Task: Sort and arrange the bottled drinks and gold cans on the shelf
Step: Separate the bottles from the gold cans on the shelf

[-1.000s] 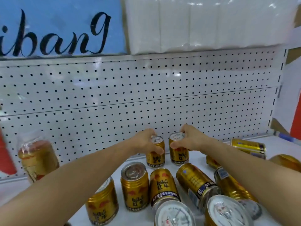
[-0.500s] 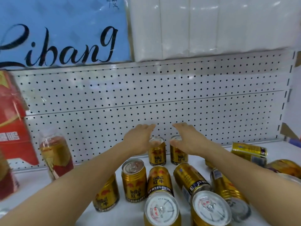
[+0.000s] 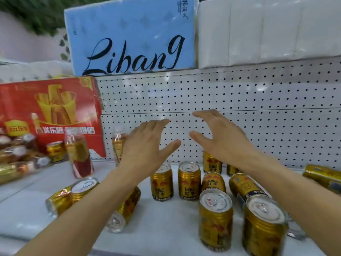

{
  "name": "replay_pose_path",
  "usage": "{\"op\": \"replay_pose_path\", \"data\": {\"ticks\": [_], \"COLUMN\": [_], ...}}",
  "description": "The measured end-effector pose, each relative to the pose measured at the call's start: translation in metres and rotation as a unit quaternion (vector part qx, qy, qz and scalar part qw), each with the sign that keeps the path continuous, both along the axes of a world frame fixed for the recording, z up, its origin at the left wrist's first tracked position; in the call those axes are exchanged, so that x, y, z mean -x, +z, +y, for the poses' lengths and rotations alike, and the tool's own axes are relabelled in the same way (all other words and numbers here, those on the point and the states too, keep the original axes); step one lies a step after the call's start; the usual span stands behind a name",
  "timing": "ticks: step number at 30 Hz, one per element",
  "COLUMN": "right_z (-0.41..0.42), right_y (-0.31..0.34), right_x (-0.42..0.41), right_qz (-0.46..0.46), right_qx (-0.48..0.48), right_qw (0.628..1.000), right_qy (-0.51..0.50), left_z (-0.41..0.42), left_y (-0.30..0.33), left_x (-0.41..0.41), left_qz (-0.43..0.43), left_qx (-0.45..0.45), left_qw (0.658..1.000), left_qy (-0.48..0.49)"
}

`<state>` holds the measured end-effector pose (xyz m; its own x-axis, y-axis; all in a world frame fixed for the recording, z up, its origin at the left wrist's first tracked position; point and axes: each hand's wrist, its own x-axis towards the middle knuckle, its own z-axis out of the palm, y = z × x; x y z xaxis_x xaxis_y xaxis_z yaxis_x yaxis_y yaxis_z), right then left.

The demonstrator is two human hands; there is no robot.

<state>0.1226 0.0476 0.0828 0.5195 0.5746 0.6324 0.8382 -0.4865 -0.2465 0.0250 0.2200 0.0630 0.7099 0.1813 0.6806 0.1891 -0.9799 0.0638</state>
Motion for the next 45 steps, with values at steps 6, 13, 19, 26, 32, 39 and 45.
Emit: {"op": "replay_pose_path", "data": {"ticks": [6,13,19,26,32,39,45], "right_z": [0.067,0.172,0.26,0.304,0.32,0.315,0.297], "right_y": [0.014,0.016,-0.007,-0.042,-0.053,-0.052,-0.031], "right_x": [0.036,0.049,0.037,0.02,0.014,0.026,0.059], "right_qz": [-0.014,0.057,0.202,0.348,0.327,0.287,0.235], "right_qx": [0.023,0.084,0.047,-0.075,-0.103,-0.11,-0.133], "right_qw": [0.998,0.993,0.978,0.934,0.939,0.951,0.963], "right_qy": [0.052,0.052,0.038,0.018,-0.032,-0.029,0.021], "left_z": [0.059,0.175,0.285,0.349,0.363,0.353,0.328], "left_y": [0.001,-0.001,-0.012,-0.038,-0.039,-0.037,-0.027], "left_x": [0.046,0.083,0.092,0.064,0.051,0.058,0.094], "left_qz": [0.0,0.007,0.007,0.037,0.021,0.009,-0.048], "left_qx": [0.008,0.029,0.085,0.22,0.323,0.318,0.302], "left_qw": [0.999,0.996,0.994,0.975,0.946,0.948,0.951], "left_qy": [0.038,0.082,0.067,0.008,-0.023,-0.024,-0.044]}}
